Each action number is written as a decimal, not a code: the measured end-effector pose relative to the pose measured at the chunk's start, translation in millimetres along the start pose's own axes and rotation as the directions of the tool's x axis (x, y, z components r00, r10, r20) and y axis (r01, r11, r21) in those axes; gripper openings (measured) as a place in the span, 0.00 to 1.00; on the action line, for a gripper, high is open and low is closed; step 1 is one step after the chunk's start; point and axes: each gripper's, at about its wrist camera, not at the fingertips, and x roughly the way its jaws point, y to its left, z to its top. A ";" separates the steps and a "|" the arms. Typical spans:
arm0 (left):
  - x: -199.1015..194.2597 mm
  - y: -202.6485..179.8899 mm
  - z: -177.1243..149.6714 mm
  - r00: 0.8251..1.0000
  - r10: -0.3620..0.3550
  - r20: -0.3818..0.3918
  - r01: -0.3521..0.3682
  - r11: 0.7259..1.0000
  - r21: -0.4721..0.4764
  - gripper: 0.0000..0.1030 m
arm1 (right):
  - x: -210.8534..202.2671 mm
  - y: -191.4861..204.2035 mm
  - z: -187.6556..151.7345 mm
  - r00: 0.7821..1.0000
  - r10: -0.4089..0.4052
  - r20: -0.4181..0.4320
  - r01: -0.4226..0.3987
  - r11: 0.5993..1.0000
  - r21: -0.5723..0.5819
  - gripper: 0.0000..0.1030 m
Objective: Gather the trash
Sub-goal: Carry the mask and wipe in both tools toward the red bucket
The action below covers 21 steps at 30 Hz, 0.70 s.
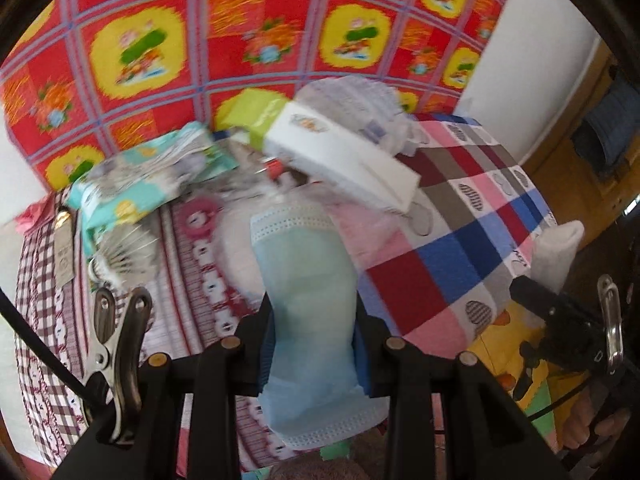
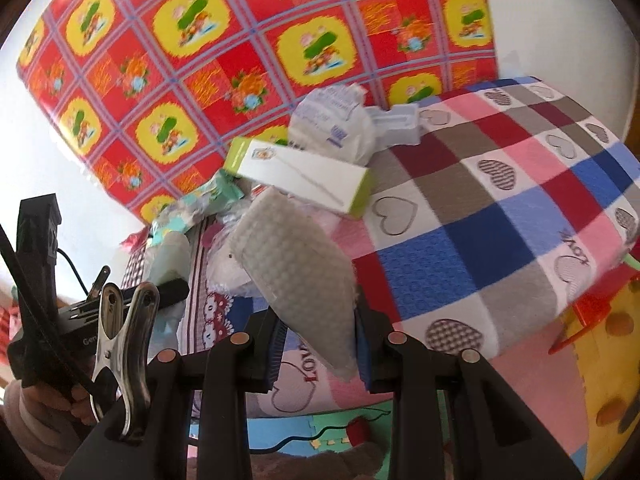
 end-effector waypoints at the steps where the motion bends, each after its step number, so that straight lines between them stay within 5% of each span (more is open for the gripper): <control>1: 0.1 -6.4 1.0 1.000 -0.002 0.003 0.002 1.000 0.007 0.33 | -4.0 -5.1 1.4 1.000 -0.006 0.005 0.006 1.000 0.008 0.29; 21: 19.1 -196.2 3.4 0.999 -0.025 0.027 0.024 0.999 0.041 0.33 | -85.3 -147.6 17.6 0.997 0.030 0.064 -0.030 1.000 0.001 0.29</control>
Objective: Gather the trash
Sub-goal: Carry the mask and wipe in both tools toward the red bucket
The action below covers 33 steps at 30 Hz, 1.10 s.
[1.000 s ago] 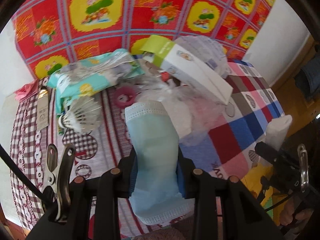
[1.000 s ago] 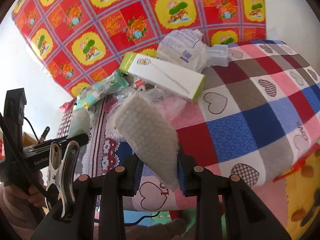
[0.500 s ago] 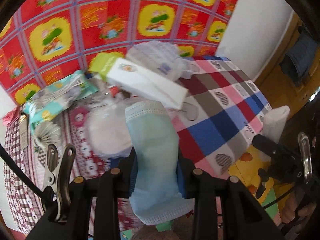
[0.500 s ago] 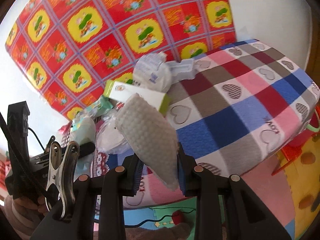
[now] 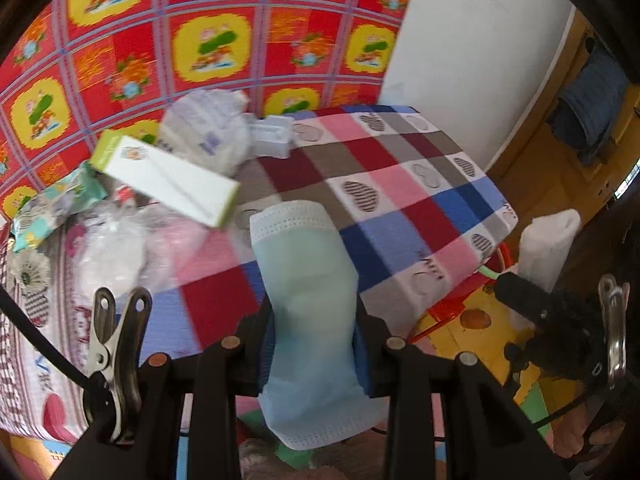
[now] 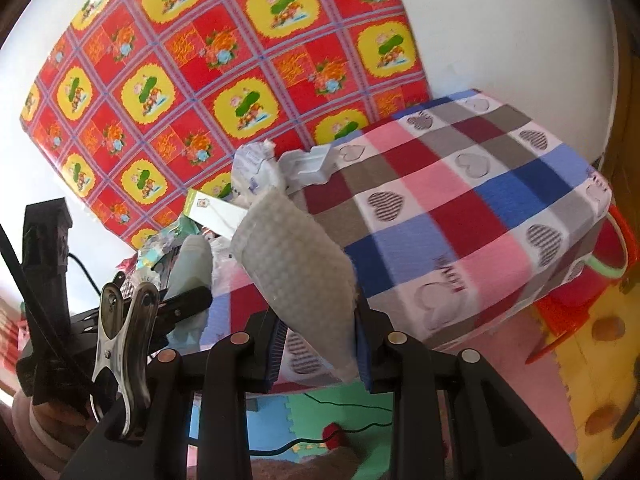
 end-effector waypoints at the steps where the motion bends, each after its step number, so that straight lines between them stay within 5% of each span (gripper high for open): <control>1: 1.2 -12.1 0.8 1.000 -0.002 0.004 0.002 1.000 -0.002 0.33 | -3.5 -6.7 1.1 1.000 0.001 0.002 -0.001 1.000 -0.007 0.29; 18: 32.4 -159.1 35.5 0.997 -0.079 0.023 0.076 0.990 0.121 0.33 | -66.0 -129.6 22.9 0.997 -0.047 0.068 0.042 0.997 0.069 0.29; 33: 105.1 -270.8 94.6 0.976 -0.213 -0.048 0.217 0.936 0.275 0.33 | -89.9 -227.3 47.7 0.981 -0.171 0.088 0.151 0.970 0.192 0.29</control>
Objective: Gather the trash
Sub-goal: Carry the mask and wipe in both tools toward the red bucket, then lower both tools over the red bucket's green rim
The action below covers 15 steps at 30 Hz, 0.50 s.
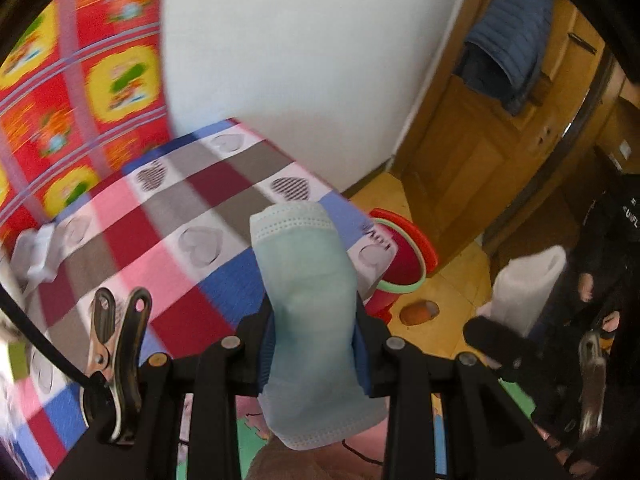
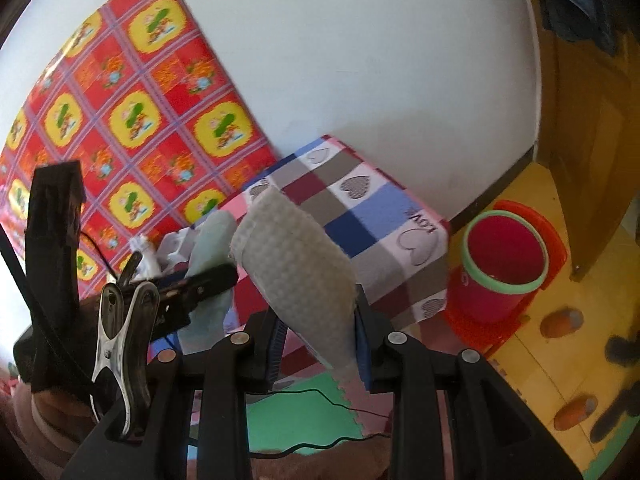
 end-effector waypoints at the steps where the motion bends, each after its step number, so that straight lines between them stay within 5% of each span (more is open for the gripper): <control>1: 4.6 -3.0 6.0 1.000 -0.010 -0.002 0.010 1.000 0.010 0.33 | 1.1 -4.2 2.1 1.000 -0.006 0.000 0.006 1.000 0.008 0.29; 15: 77.2 -70.6 69.2 0.991 -0.119 -0.063 0.128 0.979 0.162 0.33 | 9.4 -91.2 39.0 0.992 -0.127 0.026 0.120 0.976 0.180 0.29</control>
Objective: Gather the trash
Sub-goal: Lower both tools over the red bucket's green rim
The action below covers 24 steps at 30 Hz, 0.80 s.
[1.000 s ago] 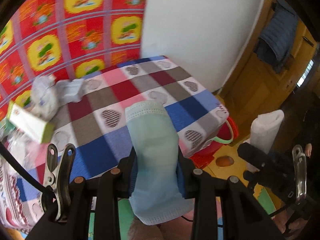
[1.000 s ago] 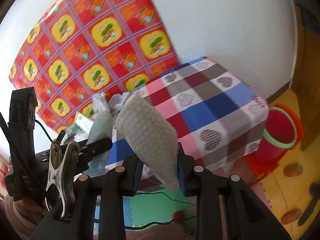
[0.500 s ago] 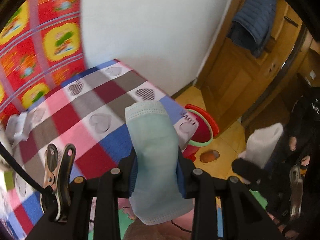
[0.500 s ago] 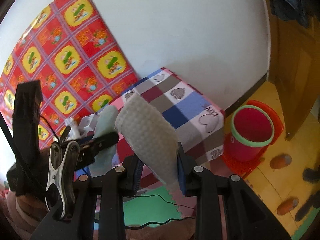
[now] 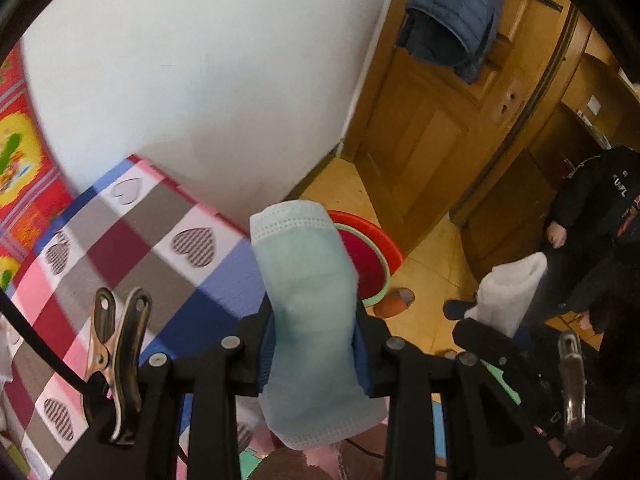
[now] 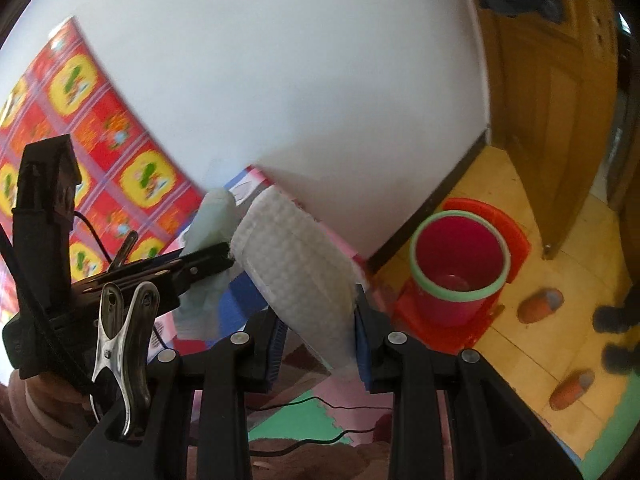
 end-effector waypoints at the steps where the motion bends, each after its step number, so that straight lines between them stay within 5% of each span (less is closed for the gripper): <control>1: 5.6 -5.3 4.8 1.000 -0.002 -0.001 0.002 1.000 0.005 0.33 | 0.1 -5.2 1.9 1.000 -0.006 0.001 0.006 1.000 0.007 0.29; 10: 58.6 -52.4 36.7 0.999 -0.003 -0.035 0.001 0.999 -0.049 0.33 | 15.2 -68.8 33.7 0.999 -0.024 -0.038 0.023 0.999 -0.024 0.29; 24: 159.1 -104.7 50.9 0.995 0.063 -0.083 -0.078 0.976 -0.203 0.33 | 63.1 -156.5 94.8 0.979 0.071 -0.193 -0.114 0.969 -0.219 0.29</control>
